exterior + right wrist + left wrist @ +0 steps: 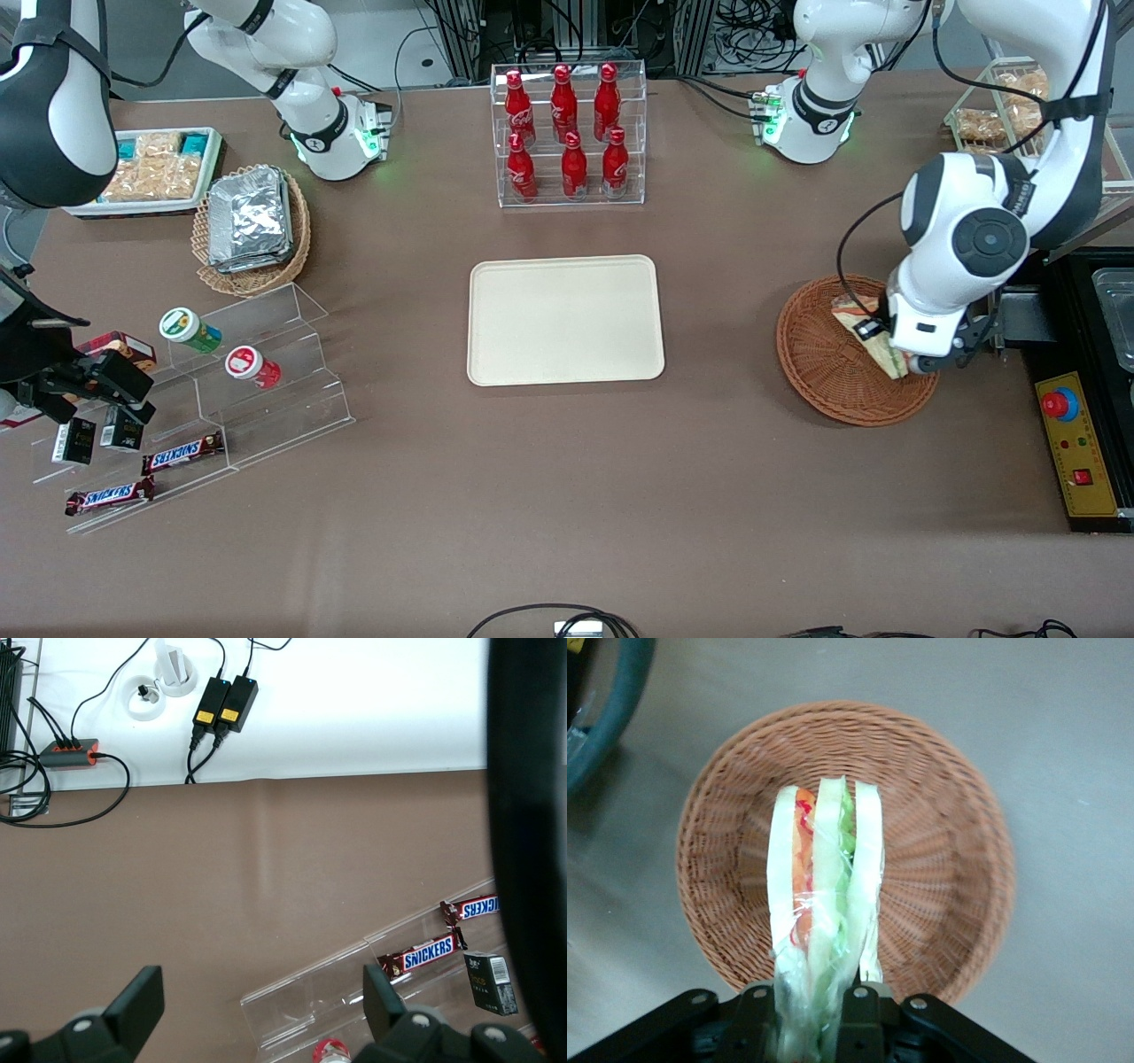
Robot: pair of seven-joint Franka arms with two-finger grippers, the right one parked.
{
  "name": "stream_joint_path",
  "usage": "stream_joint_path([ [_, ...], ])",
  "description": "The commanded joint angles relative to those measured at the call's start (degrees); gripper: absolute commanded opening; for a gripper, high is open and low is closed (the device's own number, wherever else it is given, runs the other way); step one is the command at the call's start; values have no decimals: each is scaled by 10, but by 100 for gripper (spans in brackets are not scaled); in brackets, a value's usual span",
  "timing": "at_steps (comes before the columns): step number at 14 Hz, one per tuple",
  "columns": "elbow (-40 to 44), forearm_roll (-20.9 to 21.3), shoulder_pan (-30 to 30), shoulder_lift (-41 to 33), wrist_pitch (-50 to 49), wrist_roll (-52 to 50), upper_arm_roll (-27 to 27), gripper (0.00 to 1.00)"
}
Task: Place sandwich from basket to tray
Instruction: 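Lift the sandwich and carry it over the cream tray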
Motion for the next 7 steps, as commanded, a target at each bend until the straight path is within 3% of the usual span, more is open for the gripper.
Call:
stream_joint_path([
  [1, 29, 4, -5, 16, -16, 9, -52, 0],
  [5, 52, 11, -10, 36, -10, 9, -143, 0],
  [7, 60, 39, -45, 48, -10, 1, -161, 0],
])
